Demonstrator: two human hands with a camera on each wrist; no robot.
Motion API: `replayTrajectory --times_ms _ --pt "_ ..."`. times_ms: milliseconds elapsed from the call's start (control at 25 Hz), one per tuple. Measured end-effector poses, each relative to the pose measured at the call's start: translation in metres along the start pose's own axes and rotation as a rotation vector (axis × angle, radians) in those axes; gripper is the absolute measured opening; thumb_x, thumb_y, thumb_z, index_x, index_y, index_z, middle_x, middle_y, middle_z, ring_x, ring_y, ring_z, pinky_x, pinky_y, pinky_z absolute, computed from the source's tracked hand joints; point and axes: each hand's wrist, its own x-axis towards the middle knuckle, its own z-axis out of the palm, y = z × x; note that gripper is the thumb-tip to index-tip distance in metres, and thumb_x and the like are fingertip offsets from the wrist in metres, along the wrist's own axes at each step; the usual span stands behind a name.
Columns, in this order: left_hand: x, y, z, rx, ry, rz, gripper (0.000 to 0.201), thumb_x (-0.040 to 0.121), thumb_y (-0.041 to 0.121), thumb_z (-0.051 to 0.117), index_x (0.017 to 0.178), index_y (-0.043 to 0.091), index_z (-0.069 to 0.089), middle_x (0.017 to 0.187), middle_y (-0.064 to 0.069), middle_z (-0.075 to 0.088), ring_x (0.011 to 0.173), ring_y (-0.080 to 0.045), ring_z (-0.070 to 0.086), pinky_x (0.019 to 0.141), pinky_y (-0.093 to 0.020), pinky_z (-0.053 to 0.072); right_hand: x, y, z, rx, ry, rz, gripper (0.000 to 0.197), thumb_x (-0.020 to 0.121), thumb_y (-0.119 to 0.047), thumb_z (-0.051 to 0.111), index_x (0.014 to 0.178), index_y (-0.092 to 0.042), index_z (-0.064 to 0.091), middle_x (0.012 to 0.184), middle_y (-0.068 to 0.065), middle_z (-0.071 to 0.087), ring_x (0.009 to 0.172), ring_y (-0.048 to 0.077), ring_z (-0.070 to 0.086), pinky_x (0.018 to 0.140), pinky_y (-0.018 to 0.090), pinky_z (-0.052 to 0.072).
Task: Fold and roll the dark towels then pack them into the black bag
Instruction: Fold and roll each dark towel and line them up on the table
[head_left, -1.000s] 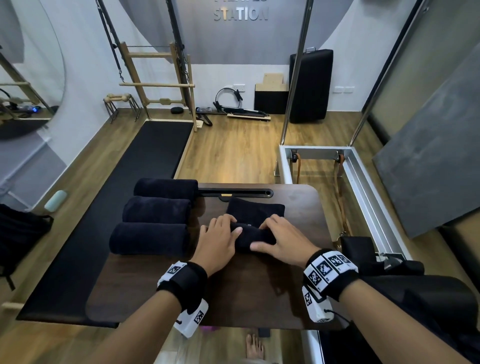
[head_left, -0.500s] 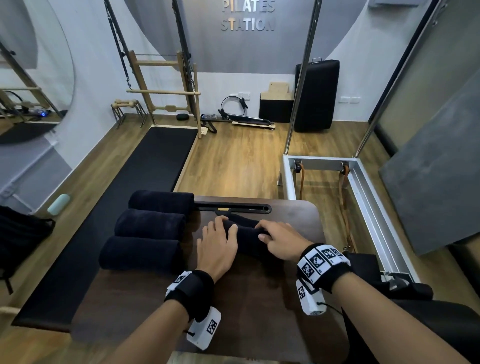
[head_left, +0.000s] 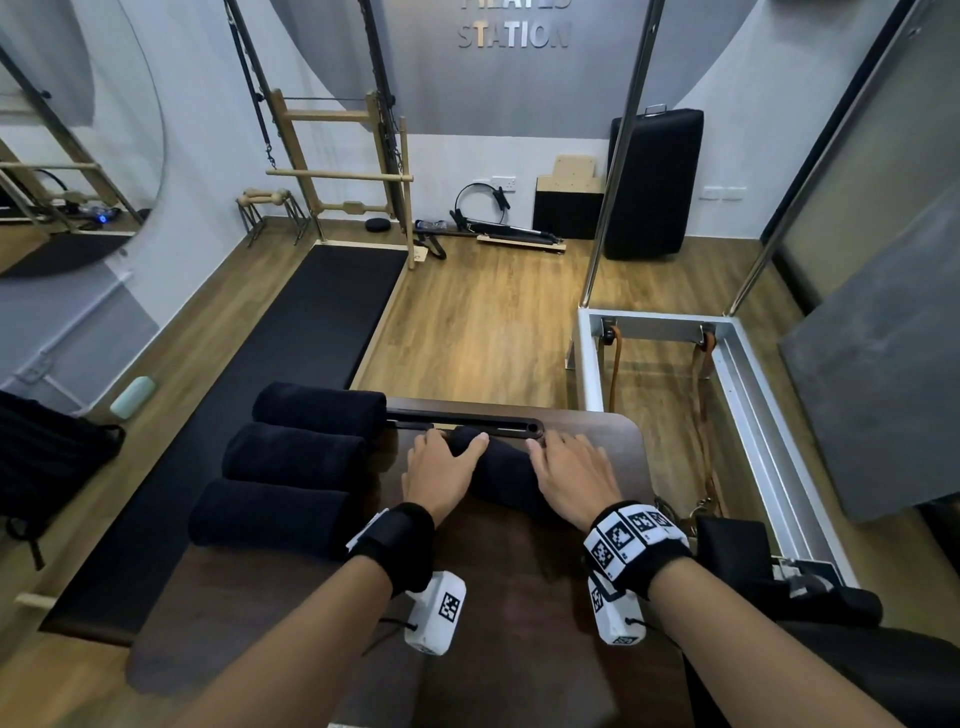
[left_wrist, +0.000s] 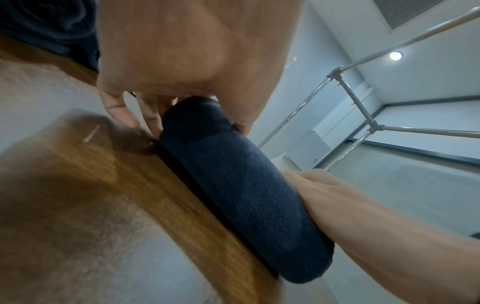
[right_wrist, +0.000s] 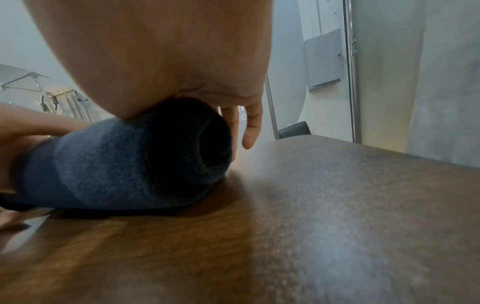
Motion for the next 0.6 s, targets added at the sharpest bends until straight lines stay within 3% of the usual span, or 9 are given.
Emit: replayTrajectory --times_ms 200,320,600 --pt "0.006 0.001 0.004 0.086 -0.014 -0.004 0.076 0.097 0.071 0.051 0.146 0.012 0.051 0.154 -0.012 0.045 0.144 -0.033 0.042 0.117 -0.053 0.038 0.002 0.002 0.005 0.046 -0.018 0.027 0.06 0.109 -0.046 0.021 0.094 -0.014 0.07 0.1 0.009 0.072 0.103 0.032 0.062 0.095 0.049 0.044" --pt "0.006 -0.001 0.004 0.092 -0.026 0.029 0.073 0.101 0.065 0.048 0.149 0.009 0.047 0.154 -0.015 0.044 0.146 -0.034 0.037 0.118 -0.05 0.035 0.0 0.002 0.009 0.032 0.008 0.053 0.055 0.107 -0.039 0.025 0.094 -0.01 0.07 0.103 0.011 0.068 0.103 0.032 0.06 0.095 0.047 0.045" --pt "-0.009 -0.009 0.008 -0.017 -0.059 0.059 0.042 0.107 0.041 0.046 0.135 0.011 0.054 0.137 -0.015 0.048 0.138 -0.034 0.039 0.115 -0.047 0.035 -0.028 0.002 0.019 0.097 0.08 0.128 0.053 0.103 -0.049 0.03 0.086 -0.016 0.068 0.081 0.005 0.068 0.078 0.026 0.066 0.077 0.041 0.054"
